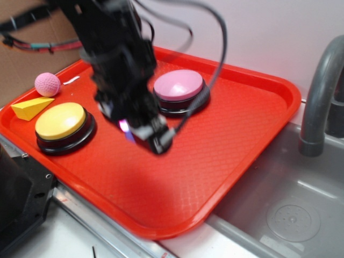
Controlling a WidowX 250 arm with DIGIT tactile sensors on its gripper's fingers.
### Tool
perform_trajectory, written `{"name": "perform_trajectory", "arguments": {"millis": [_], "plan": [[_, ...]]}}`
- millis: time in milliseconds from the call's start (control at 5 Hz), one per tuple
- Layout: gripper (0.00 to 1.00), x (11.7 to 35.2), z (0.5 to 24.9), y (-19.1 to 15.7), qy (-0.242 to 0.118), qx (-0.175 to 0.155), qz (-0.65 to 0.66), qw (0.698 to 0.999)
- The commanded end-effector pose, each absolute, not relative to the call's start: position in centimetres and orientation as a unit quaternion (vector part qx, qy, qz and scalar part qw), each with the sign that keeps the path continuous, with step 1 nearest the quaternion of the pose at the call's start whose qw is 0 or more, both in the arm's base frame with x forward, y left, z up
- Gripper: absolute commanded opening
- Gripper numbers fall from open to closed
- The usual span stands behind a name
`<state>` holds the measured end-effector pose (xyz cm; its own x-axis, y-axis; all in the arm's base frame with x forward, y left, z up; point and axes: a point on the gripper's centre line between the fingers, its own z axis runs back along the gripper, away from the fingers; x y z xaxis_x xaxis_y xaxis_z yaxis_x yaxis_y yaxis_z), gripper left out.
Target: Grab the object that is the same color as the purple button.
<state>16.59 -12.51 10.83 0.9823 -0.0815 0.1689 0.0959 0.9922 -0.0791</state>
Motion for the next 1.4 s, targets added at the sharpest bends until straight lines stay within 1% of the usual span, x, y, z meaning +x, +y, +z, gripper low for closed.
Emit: {"name": "perform_trajectory", "arguments": {"millis": [0, 200, 400, 600, 800, 1200], "plan": [[0.00, 17.5, 20.0, -9.1, -0.111, 0.000, -0.001, 0.994], [0.00, 18.2, 20.4, -7.4, -0.088, 0.000, 0.015, 0.996], [0.00, 18.2, 20.4, -5.2, -0.084, -0.010, 0.054, 0.995], [0.00, 18.6, 19.9, -3.5, -0.080, -0.029, 0.069, 0.994], [0.00, 18.8, 19.6, -2.4, -0.078, -0.025, 0.081, 0.993], [0.00, 19.2, 18.8, -1.8, -0.063, -0.031, 0.086, 0.994]]}}
